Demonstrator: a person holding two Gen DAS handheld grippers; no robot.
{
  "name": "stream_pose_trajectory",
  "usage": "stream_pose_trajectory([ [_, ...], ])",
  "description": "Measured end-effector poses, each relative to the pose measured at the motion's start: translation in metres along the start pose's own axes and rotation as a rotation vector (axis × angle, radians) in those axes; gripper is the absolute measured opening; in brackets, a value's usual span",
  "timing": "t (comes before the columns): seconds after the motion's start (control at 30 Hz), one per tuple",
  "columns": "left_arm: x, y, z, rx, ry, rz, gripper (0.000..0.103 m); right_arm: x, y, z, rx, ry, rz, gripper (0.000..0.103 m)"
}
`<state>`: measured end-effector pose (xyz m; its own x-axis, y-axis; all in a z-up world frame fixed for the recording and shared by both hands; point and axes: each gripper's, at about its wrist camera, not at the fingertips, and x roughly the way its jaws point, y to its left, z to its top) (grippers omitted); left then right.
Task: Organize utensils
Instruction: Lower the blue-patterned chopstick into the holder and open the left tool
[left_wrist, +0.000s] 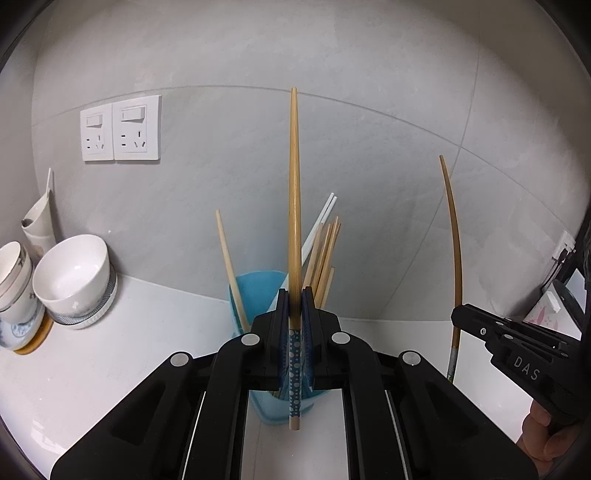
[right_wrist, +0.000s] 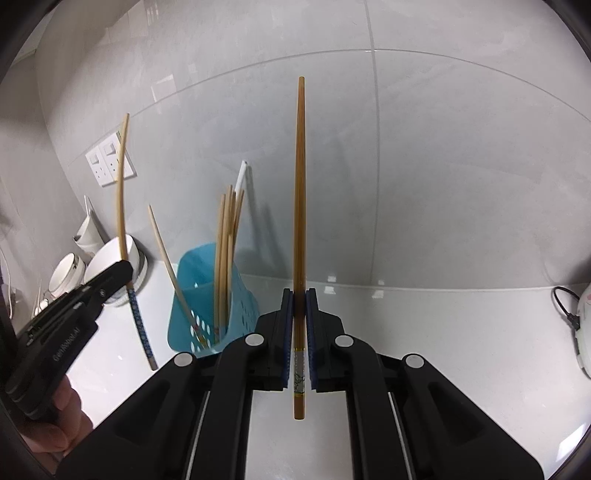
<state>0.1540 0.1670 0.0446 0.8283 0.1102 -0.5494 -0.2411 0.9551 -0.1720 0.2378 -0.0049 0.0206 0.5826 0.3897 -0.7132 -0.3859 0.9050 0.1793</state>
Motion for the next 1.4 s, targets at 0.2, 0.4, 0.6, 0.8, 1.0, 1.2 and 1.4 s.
stream_pose_trajectory([
  [0.2,0.013,0.002,0.002,0.004,-0.029,-0.022,0.007,0.012,0.003,0.004,0.004,-0.002,0.017,0.006],
  [0.4,0.023,-0.002,-0.003,0.033,-0.08,-0.015,0.007,0.024,0.003,0.002,0.016,0.008,0.023,0.006],
  [0.6,0.033,-0.002,-0.012,0.03,-0.11,-0.02,0.007,0.035,0.0,-0.002,0.029,0.029,0.021,0.006],
  [0.8,0.043,-0.005,-0.027,0.032,-0.106,-0.027,0.007,0.037,-0.001,-0.004,0.028,0.035,0.021,0.006],
  [1.0,0.053,-0.006,-0.04,0.043,-0.076,-0.016,0.007,0.04,0.0,-0.006,0.031,0.041,0.023,0.006],
  [1.2,0.062,-0.005,-0.046,0.039,-0.031,-0.019,0.007,0.04,0.003,-0.007,0.025,0.043,0.026,0.006],
  [1.4,0.064,-0.003,-0.047,0.042,0.013,-0.002,0.008,0.039,0.003,-0.008,0.02,0.047,0.029,0.006],
])
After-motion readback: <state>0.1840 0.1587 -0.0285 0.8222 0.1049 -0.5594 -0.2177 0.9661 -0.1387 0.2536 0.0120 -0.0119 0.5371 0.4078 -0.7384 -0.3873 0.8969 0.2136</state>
